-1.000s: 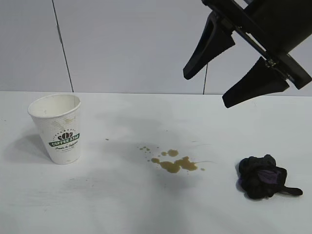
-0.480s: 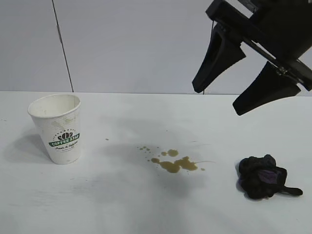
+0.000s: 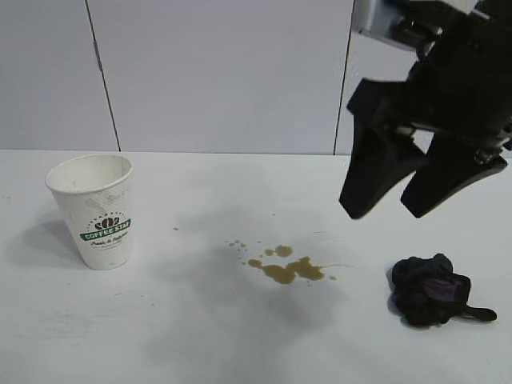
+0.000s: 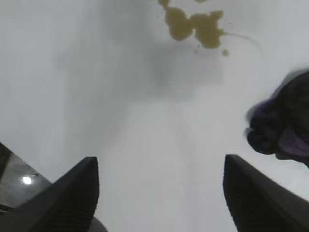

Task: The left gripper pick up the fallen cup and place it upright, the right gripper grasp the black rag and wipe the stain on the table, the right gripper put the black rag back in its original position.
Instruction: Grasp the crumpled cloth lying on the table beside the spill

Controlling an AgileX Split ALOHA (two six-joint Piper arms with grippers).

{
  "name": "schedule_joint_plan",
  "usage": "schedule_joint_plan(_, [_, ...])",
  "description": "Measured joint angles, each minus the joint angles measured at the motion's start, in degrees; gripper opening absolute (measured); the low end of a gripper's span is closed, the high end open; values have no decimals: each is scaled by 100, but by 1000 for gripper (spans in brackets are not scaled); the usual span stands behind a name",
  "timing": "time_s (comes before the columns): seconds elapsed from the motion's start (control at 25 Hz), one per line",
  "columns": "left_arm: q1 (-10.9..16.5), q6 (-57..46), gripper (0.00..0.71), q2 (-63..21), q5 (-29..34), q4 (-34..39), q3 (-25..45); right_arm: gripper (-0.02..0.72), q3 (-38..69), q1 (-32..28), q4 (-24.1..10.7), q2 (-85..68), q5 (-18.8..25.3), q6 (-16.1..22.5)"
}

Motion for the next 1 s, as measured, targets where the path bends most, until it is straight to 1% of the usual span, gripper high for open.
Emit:
schedule_joint_plan(0.04, [0,0,501,0,0,0,0,495,0,0,-164,108,-92,135])
schedule_joint_plan(0.12, [0,0,501,0,0,0,0,495,0,0,-371,290,-329,394])
schedule_joint_plan(0.24, [0,0,501,0,0,7,0,495,0,0,-576,566,-633,636])
schedule_joint_plan(0.32, [0,0,501,0,0,7,0,495,0,0,-654,685,-721,740])
schedule_joint_plan(0.44, [0,0,501,0,0,12,0,495,0,-100,-660,722,-773,872])
schedule_joint_plan(0.52, [0,0,501,0,0,18,0,496,0,-281,-660,722,-762,936])
schedule_joint_plan(0.68, [0,0,501,0,0,18,0,505,0,-700,-620,722,-643,947])
schedule_joint_plan(0.8, [0,0,501,0,0,18,0,505,0,-799,-589,722,-659,947])
schedule_joint_plan(1.0, [0,0,501,0,0,18,0,505,0,-817,-446,727,-1025,947])
